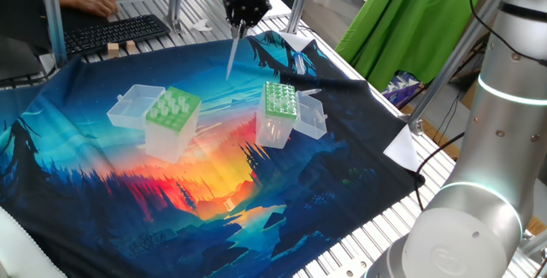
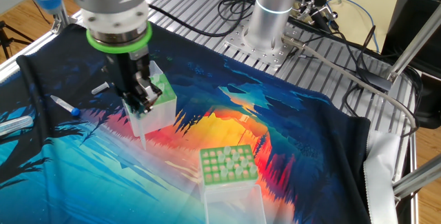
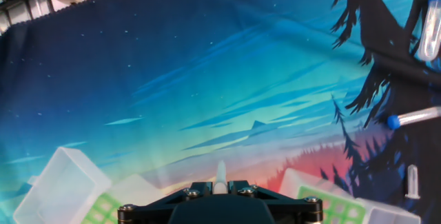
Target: Transfer all large pipette tips from one holder to another
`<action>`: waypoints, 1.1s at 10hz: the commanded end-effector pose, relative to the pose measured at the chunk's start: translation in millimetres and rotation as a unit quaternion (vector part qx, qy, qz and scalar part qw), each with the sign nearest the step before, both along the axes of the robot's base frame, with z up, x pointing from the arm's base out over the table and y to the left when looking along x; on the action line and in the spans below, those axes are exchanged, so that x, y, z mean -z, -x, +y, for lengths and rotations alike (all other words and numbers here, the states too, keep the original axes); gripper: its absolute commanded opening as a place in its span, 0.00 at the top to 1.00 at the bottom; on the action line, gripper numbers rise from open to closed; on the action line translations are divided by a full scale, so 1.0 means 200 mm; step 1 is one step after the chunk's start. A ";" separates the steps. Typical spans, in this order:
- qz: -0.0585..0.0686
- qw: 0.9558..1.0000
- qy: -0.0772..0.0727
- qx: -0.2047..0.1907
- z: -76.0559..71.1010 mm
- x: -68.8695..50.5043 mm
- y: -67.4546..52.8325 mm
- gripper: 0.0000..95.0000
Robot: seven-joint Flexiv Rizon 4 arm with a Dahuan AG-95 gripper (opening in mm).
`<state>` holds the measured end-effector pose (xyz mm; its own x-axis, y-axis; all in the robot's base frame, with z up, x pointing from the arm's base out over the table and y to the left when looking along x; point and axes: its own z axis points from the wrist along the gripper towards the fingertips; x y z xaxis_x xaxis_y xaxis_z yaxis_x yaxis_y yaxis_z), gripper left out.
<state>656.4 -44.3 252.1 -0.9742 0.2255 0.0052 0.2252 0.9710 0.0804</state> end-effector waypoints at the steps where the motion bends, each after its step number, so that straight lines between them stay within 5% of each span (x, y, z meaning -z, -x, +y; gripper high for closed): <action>1: -0.004 1.000 0.002 -0.003 -0.03 0.01 0.04 1.00; 11: -0.004 1.000 0.002 -0.001 -0.08 0.02 0.06 1.00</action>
